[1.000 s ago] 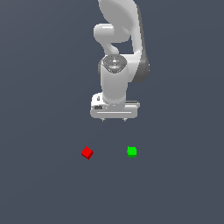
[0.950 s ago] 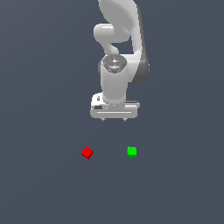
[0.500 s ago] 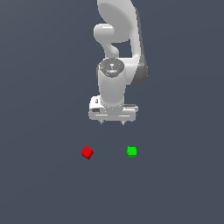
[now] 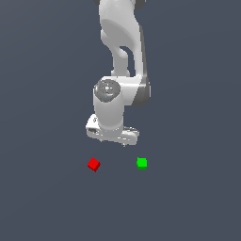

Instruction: Stack the red cube on top of the green cube.

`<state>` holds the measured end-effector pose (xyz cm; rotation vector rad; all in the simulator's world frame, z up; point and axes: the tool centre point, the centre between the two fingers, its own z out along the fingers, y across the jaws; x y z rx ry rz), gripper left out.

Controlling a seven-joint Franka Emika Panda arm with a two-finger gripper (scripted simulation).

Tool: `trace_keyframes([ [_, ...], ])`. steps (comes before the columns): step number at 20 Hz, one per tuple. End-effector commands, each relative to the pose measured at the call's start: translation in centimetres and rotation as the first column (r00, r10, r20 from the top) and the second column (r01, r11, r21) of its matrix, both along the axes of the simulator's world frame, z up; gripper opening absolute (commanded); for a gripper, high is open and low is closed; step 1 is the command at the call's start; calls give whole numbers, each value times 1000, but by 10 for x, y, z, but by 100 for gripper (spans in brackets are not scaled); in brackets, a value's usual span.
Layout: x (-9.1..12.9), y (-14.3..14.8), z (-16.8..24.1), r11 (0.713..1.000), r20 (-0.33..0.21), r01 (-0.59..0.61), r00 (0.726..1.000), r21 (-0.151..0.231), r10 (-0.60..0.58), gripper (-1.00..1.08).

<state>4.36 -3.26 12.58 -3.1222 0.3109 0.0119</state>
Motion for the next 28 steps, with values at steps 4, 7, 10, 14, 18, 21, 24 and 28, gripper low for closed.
trace_keyframes([
  [4, 27, -32, -22, 993, 3, 122, 993, -3, -122, 100],
  [7, 38, -49, -32, 983, 4, 181, 983, -4, -181, 100],
  [10, 47, -63, -40, 973, 5, 229, 973, -4, -229, 100],
  [14, 55, -78, -48, 961, 6, 277, 961, -5, -277, 100],
  [18, 60, -88, -54, 952, 7, 307, 952, -5, -307, 100],
  [21, 62, -92, -55, 948, 7, 319, 948, -5, -319, 100],
  [24, 62, -93, -56, 947, 7, 322, 947, -5, -322, 100],
  [28, 62, -93, -59, 947, 7, 321, 947, -5, -321, 100],
])
